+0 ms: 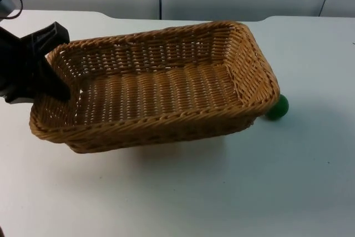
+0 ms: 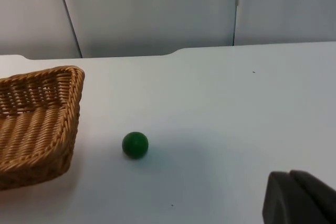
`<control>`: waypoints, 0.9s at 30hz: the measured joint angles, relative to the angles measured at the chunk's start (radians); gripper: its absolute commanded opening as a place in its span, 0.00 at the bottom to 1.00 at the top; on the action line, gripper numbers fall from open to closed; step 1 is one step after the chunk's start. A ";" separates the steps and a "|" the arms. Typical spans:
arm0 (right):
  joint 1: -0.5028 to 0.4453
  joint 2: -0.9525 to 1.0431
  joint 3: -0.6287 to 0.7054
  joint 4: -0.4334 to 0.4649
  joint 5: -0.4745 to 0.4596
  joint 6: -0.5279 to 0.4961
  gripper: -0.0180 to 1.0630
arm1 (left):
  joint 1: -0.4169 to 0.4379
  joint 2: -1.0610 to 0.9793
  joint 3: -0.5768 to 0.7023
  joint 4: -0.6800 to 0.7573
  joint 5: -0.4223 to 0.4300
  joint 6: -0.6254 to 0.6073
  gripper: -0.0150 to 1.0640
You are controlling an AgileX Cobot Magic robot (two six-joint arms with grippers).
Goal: Pick up the basket with the left hand and place the ball into the basket with the right hand.
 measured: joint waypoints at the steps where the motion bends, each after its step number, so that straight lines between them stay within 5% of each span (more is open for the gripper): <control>1: 0.000 0.000 0.000 0.000 0.000 0.000 0.02 | 0.000 0.000 0.000 0.000 0.000 0.000 0.01; 11: 0.000 0.000 0.000 0.071 -0.035 0.000 0.02 | 0.000 0.000 0.000 0.004 0.021 0.000 0.01; 27: 0.000 0.000 0.000 0.011 -0.198 0.030 0.02 | 0.000 0.000 0.000 0.012 0.025 0.000 0.01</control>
